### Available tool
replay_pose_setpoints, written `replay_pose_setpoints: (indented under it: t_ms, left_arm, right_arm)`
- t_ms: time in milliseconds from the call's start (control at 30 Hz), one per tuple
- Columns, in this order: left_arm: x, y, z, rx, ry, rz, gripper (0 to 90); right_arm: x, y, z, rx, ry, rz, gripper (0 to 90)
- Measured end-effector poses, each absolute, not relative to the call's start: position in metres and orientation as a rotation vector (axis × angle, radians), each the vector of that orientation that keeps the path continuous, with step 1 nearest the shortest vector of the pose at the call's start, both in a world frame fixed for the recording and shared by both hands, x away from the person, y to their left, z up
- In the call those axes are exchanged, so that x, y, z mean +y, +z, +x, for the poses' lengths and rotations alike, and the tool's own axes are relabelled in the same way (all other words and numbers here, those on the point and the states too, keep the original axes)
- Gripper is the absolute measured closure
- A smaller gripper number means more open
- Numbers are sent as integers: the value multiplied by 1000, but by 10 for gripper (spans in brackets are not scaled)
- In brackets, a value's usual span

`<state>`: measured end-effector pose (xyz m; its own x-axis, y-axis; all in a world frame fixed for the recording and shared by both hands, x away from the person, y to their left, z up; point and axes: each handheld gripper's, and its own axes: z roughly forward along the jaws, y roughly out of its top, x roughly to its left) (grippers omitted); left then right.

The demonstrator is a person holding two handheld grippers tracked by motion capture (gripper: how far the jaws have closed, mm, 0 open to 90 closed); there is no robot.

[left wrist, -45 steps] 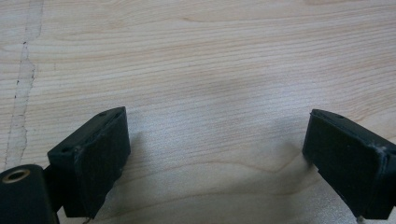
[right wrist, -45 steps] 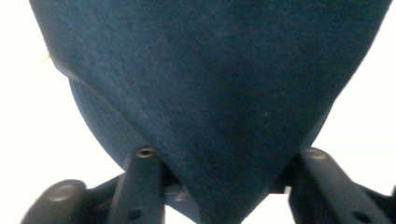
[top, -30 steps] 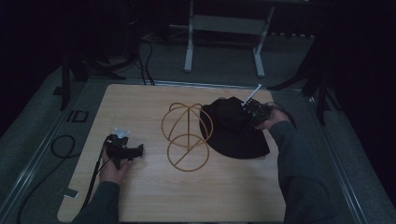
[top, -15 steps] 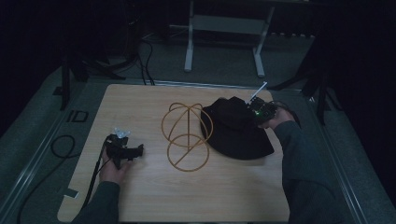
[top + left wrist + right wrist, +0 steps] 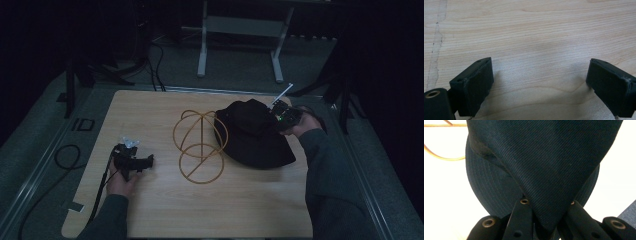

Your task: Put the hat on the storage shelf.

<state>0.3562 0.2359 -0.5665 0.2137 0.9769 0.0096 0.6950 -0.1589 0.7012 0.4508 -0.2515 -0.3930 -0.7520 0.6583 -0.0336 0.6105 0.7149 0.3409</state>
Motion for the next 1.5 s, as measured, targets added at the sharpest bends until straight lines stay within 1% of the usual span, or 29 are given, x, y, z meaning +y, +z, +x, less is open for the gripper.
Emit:
replay_pose_setpoints:
  t_ms: [267, 1500]
  left_arm:
    - [236, -567, 356, 1542, 644, 1923, 77]
    - [236, -566, 356, 1543, 641, 1925, 77]
  right_arm:
    - [-256, -381, 447, 2747, 540, 1030, 863]
    - [-263, -329, 428, 2710, 611, 911, 864]
